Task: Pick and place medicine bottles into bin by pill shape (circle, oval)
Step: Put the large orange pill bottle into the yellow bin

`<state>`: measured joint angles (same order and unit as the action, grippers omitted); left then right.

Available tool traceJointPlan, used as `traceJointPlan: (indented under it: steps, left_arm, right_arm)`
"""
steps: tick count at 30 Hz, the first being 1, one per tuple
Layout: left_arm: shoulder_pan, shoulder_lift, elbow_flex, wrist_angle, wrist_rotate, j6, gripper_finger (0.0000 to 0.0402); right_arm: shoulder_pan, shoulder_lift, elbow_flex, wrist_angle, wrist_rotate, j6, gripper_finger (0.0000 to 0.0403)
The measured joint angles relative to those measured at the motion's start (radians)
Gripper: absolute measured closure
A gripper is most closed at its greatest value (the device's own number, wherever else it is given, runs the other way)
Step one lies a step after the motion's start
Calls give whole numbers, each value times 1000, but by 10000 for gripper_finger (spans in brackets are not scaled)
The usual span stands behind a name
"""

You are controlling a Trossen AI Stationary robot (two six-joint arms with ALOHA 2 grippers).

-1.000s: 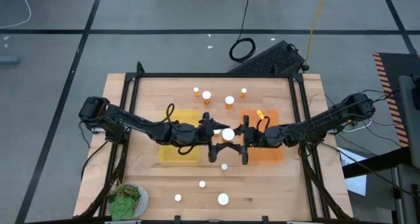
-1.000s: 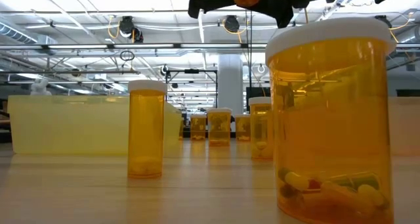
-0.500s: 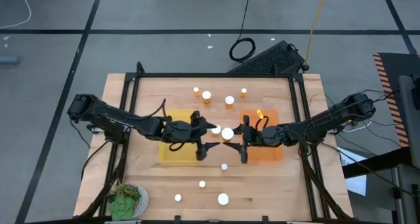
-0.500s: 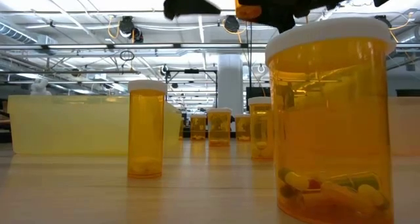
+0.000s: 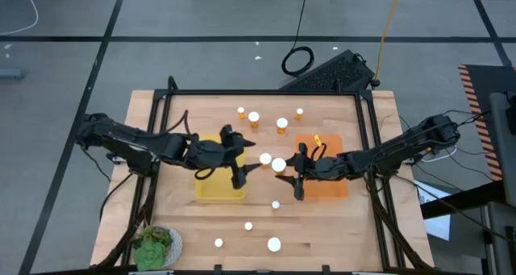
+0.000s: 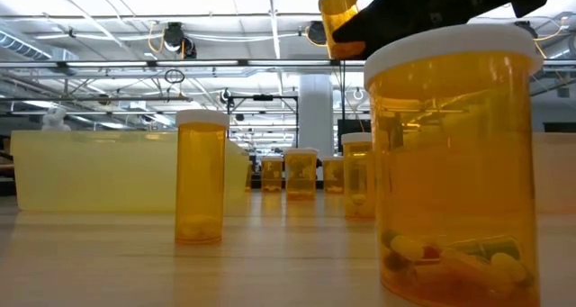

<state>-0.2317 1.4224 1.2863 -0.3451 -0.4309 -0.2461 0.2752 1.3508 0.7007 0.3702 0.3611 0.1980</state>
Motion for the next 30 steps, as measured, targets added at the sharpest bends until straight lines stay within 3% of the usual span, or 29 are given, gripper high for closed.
traceJointPlan:
  steps: [9, 14, 18, 25, 30]
  left_arm:
    - [-19, 232, 312, -201, 85, 296, 76]
    - [-2, 344, 452, -312, 196, 308, 75]
    - [21, 389, 485, -352, 264, 296, 65]
    - [49, 410, 483, -416, 275, 282, 19]
    - [74, 421, 484, -398, 300, 281, 16]
  right_arm:
    - [3, 19, 1, -10, -30, 26, 220]
    - [7, 24, 1, -19, -51, 26, 220]
    - [8, 25, 1, -17, -51, 24, 220]
    - [8, 26, 1, -19, -53, 18, 220]
    - [8, 26, 1, -23, -53, 5, 220]
